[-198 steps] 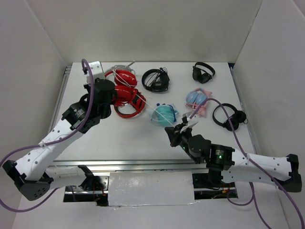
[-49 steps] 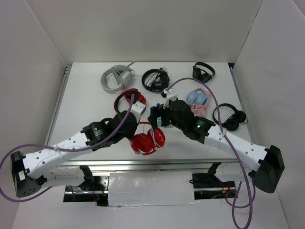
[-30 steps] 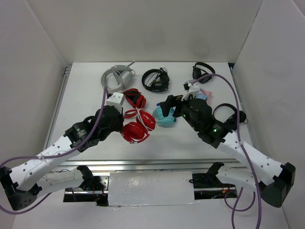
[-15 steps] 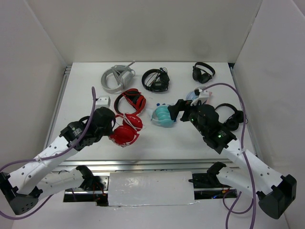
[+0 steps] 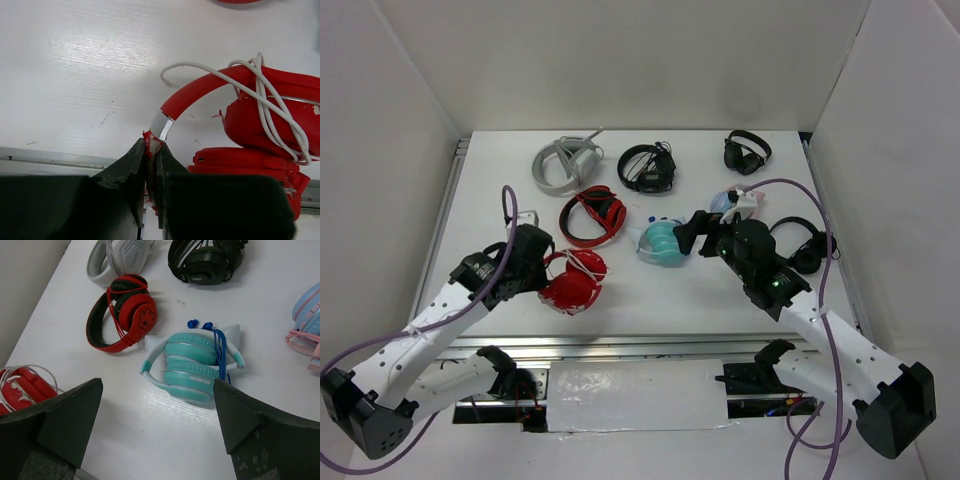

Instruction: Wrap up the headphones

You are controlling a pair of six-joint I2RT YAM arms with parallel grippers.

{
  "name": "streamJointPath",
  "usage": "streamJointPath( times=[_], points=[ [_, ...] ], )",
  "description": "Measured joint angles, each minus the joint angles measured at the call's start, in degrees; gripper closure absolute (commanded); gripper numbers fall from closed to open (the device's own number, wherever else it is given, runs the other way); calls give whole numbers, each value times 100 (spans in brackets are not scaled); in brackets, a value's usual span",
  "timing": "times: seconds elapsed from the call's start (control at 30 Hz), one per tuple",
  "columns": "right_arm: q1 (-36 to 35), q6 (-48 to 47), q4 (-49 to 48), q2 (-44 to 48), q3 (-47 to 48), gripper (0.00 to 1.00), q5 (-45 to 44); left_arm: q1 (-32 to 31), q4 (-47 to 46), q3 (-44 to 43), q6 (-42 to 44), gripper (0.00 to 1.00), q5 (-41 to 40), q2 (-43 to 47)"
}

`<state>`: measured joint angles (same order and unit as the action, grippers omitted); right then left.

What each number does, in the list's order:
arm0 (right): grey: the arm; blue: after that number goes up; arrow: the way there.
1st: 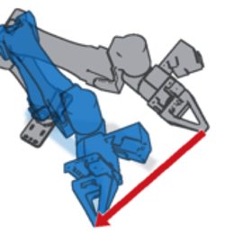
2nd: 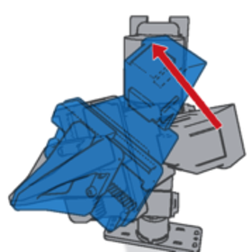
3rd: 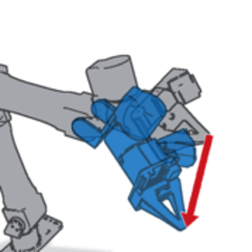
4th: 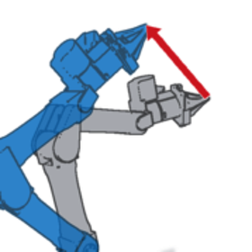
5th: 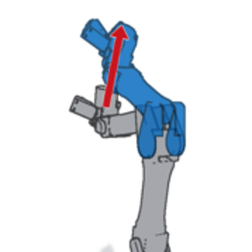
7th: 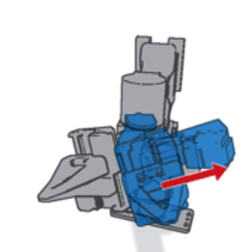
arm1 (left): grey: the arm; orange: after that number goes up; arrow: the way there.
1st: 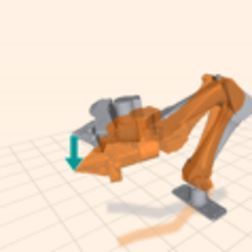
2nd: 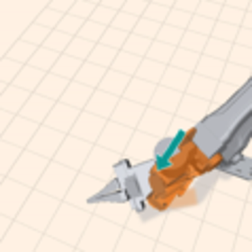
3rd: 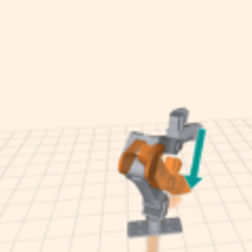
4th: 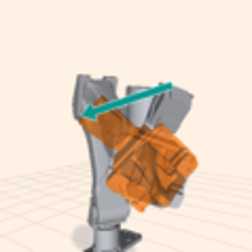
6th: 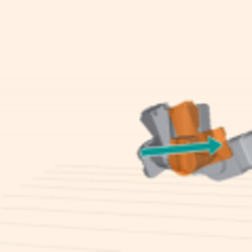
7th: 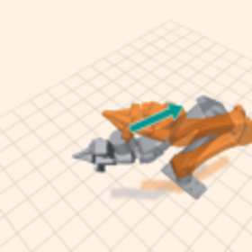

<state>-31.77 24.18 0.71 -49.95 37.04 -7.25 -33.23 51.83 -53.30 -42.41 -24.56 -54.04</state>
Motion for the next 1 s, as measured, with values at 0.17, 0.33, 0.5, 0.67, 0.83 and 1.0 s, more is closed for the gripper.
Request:
streamJointPath(
  times=[0.17,0.33,0.5,0.67,0.83,1.0],
  points=[
    [136,44,-122,-142,-13,0,199,634,-37,22,85,100,529,-74],
    [245,48,-289,-271,-79,0,367,1296,-391,68,354,100,1104,-444],
    [420,79,-367,-354,-129,0,531,1873,-728,70,595,100,1541,-1034],
    [538,111,-463,-496,-149,0,732,2487,-876,-160,780,100,1727,-1829],
    [619,116,-566,-691,-149,0,883,3084,-1005,-409,898,100,1709,-2131],
    [671,111,-625,-960,-149,0,1001,3681,-1180,-763,1115,100,1740,-2496]
  ],
)
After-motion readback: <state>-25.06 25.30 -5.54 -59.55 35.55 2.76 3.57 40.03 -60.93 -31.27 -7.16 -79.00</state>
